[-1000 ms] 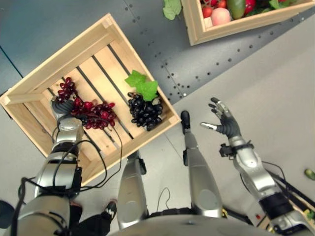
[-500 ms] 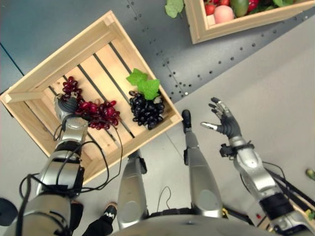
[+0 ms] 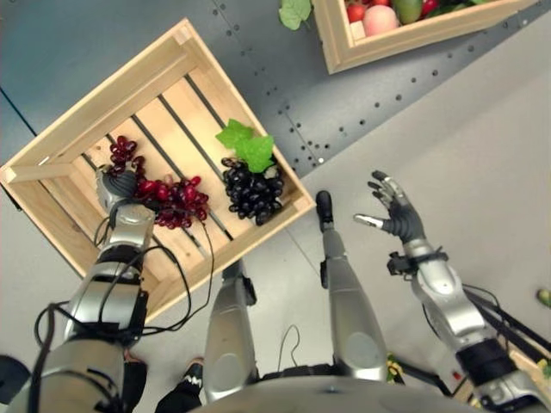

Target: Pick up the fruits from the basket on one side to the basket on the other side

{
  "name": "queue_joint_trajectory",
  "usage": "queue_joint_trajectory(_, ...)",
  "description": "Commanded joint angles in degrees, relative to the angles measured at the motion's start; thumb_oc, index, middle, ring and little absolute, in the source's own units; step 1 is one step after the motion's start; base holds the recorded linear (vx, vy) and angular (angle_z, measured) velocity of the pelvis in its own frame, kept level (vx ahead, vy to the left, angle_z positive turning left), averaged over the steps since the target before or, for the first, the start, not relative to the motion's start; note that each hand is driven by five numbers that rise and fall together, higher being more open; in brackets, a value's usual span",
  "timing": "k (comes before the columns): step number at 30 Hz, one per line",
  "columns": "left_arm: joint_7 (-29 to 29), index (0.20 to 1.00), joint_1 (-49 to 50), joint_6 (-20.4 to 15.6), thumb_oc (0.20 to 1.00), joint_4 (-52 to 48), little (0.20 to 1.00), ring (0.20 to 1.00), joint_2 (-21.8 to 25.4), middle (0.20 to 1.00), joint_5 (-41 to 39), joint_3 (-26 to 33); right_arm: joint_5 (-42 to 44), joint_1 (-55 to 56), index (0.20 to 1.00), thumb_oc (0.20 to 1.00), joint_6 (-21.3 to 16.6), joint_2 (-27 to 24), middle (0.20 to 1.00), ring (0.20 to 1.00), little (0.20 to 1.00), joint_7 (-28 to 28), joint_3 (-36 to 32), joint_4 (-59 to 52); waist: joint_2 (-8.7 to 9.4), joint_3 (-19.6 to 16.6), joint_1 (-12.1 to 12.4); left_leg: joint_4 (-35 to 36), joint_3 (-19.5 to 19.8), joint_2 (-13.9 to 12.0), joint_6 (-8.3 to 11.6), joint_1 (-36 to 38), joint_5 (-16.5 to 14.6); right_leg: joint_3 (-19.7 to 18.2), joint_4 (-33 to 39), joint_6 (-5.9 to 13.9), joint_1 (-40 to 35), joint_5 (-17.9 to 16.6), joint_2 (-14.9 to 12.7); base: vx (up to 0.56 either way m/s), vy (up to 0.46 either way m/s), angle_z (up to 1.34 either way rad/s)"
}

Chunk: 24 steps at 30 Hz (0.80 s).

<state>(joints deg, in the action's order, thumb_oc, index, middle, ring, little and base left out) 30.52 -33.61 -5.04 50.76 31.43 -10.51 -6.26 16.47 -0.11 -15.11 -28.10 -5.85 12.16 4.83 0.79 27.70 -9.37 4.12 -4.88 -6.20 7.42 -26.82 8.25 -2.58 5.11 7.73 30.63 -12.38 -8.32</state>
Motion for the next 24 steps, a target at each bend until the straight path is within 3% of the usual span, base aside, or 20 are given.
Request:
queue_joint_trajectory(1, -8.51, 0.200, -1.18, -9.37, 0.200, -10.01, 0.200, 0.200, -11.96, 0.200, -4.78, -5.83, -0.27, 1.58, 1.000, 1.000, -3.66, -2.66, 1.000, 1.000, 1.000, -0.93, -2.06, -3.44, 0.18, 1.03, -1.18, -1.74, 3.07, 1.55, -2.86, -2.70, -0.64, -0.05, -4.63, -0.79, 1.70, 7.34, 4.11, 0.00, 0.000, 0.00)
queue_joint_trajectory(8, -13.91, 0.200, 11.34, -14.55, 0.200, -33.72, 0.200, 0.200, -8.59, 0.200, -14.58, -0.75, -1.52, -0.71, 1.000, 1.000, -3.29, -3.12, 1.000, 1.000, 1.000, -0.51, -2.01, -0.66, -1.48, 0.15, 0.52, -1.51, 3.98, 1.96, -2.85, -2.17, -0.36, 0.73, -4.30, -1.24, 0.65, 7.23, 4.21, 0.00, 0.001, -0.01)
queue_joint_trajectory(16, -18.99, 0.200, 15.72, -16.53, 0.200, -42.99, 0.200, 0.200, -8.25, 0.200, -23.28, 1.30, -1.99, -2.92, 1.000, 1.000, -2.21, -4.11, 1.000, 1.000, 1.000, 3.27, 2.17, 2.70, -2.97, -2.59, 1.74, -0.89, 4.68, 1.81, -2.25, 0.10, -0.35, 1.77, -4.56, -1.64, -2.11, 8.36, 4.32, 0.01, -0.009, -0.01)
queue_joint_trajectory(24, -21.90, 0.200, 19.10, -16.06, 0.200, -45.34, 0.200, 0.200, -7.68, 0.200, -24.10, 0.72, -3.31, -4.48, 1.000, 1.000, -1.64, -4.71, 1.000, 1.000, 1.000, 4.98, 5.22, 5.52, -4.02, -4.97, 2.70, -0.67, 5.50, 1.35, -1.85, 2.78, -0.42, 2.94, -4.38, -2.06, -5.85, 9.62, 4.85, 0.03, -0.027, 0.07)
